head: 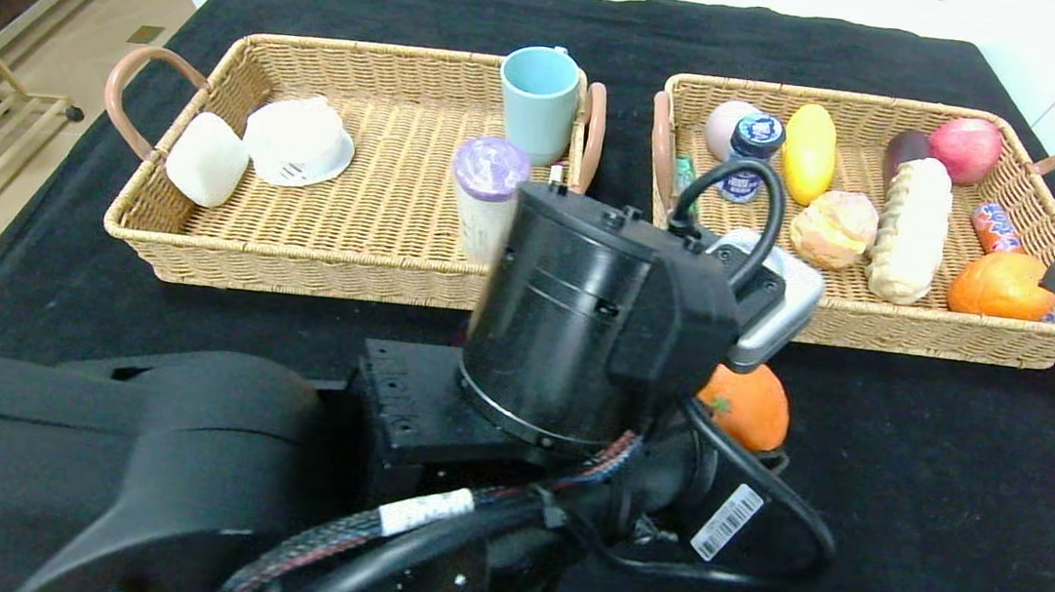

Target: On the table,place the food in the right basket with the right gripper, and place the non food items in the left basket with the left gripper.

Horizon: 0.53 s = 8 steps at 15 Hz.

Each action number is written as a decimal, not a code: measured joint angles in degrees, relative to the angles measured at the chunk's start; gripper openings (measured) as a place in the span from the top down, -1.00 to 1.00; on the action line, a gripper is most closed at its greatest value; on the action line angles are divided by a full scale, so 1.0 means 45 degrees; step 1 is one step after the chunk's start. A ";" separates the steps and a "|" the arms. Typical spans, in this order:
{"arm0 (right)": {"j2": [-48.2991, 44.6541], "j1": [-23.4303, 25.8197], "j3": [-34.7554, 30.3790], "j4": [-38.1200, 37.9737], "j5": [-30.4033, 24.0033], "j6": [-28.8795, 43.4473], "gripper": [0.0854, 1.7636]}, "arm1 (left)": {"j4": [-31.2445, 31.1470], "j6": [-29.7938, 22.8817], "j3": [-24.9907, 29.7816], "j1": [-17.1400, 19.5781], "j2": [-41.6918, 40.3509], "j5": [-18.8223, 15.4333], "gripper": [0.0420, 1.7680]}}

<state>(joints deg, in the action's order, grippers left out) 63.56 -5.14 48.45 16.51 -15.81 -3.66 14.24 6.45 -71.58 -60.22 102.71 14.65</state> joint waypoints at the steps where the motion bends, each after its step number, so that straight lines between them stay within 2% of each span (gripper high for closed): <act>1: -0.0062 0.0249 0.0057 -0.0011 0.0000 0.0000 -0.94 | 0.0019 0.0092 -0.0336 -0.0081 0.0347 0.0000 -0.28; 4: -0.0146 0.1005 0.0314 -0.0038 -0.0130 0.0000 -0.94 | 0.0198 0.0195 -0.0962 -0.0154 0.1265 -0.0011 -0.28; 8: -0.0154 0.2165 0.0626 -0.0062 -0.1140 0.0398 -0.94 | 0.0331 0.0157 -0.1211 -0.0190 0.2056 -0.0041 -0.28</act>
<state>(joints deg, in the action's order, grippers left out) 62.87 4.60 51.26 16.23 -20.94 -1.87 15.73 7.16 -77.03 -61.07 111.96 14.47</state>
